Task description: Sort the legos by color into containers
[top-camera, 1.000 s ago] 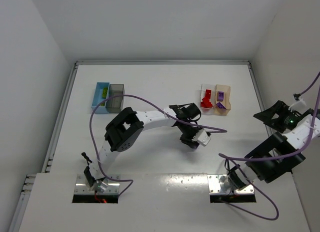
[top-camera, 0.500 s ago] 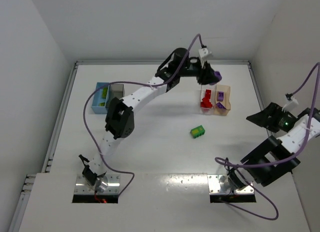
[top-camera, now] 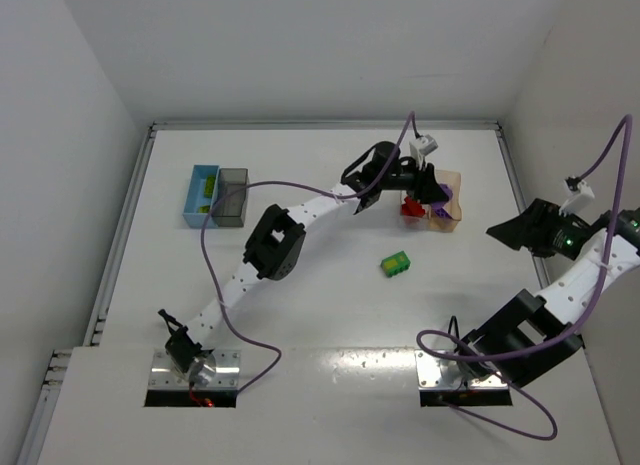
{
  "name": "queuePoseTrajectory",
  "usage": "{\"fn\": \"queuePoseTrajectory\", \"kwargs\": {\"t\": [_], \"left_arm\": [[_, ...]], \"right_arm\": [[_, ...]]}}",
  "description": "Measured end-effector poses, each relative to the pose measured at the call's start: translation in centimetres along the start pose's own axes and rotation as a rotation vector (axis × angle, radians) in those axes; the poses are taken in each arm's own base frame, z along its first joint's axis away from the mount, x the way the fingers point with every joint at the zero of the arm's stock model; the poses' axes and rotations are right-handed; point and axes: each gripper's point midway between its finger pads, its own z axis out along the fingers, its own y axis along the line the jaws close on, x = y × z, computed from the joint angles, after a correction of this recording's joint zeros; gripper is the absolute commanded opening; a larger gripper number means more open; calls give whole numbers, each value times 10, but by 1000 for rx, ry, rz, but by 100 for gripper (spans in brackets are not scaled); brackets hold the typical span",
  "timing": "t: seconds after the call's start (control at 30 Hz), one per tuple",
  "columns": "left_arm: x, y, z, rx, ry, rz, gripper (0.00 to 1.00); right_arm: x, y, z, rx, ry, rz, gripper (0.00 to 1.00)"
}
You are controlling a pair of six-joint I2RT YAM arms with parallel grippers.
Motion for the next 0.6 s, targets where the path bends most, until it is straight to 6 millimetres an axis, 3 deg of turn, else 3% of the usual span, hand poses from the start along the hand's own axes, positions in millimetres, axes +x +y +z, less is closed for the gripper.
{"fn": "queuePoseTrajectory", "kwargs": {"t": [0.3, 0.43, 0.6], "left_arm": [[-11, 0, 6, 11, -63, 2, 50], [-19, 0, 9, 20, -102, 18, 51], [-16, 7, 13, 12, -132, 15, 60]], "right_arm": [[-13, 9, -1, -12, -15, 13, 83], [-16, 10, -1, -10, -20, 19, 83], [-20, 14, 1, -10, -24, 17, 83]]}}
